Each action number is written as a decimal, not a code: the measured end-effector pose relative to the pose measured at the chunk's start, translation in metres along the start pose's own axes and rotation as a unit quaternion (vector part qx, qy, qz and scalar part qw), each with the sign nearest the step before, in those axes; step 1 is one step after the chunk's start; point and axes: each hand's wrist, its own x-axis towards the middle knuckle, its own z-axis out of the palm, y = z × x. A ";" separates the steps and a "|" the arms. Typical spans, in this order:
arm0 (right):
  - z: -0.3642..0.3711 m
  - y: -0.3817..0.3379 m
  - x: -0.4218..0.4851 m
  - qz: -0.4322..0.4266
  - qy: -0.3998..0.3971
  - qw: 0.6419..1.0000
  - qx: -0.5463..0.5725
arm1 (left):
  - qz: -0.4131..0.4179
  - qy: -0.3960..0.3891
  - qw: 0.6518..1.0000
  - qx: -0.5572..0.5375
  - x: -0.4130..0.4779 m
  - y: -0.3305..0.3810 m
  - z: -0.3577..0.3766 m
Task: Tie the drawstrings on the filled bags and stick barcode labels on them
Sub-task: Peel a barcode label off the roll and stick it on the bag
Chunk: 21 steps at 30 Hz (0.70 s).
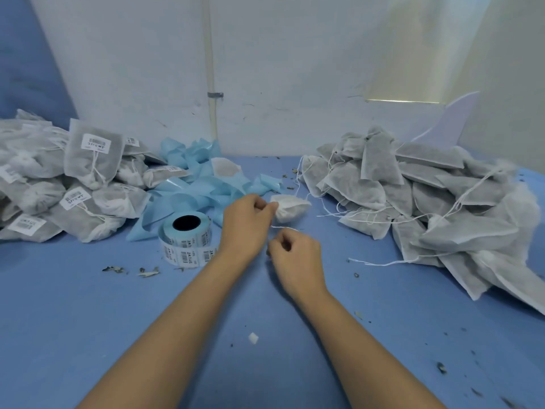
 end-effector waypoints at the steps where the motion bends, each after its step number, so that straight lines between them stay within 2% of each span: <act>1: -0.001 0.000 -0.003 -0.008 0.028 0.999 0.044 | -0.013 0.007 1.000 -0.009 -0.001 -0.005 -0.004; 6: -0.002 -0.010 -0.008 0.003 0.114 0.978 0.176 | -0.062 -0.017 0.992 -0.109 -0.018 -0.013 -0.005; 10: 0.001 -0.007 -0.005 0.042 0.097 0.979 0.172 | -0.102 -0.070 0.972 -0.201 -0.027 -0.007 0.002; 12: 0.002 -0.007 -0.003 0.074 0.081 0.972 0.207 | -0.115 -0.073 0.966 -0.219 -0.029 -0.007 0.004; 14: 0.001 -0.009 -0.002 0.112 0.039 0.951 0.286 | -0.119 -0.078 0.963 -0.230 -0.032 -0.007 0.005; 16: -0.001 -0.013 -0.001 0.156 0.008 0.914 0.375 | -0.134 -0.093 0.954 -0.250 -0.035 -0.007 0.006; 21: -0.012 -0.010 0.009 0.266 0.005 0.864 0.427 | -0.174 -0.122 0.935 -0.283 -0.039 -0.006 0.005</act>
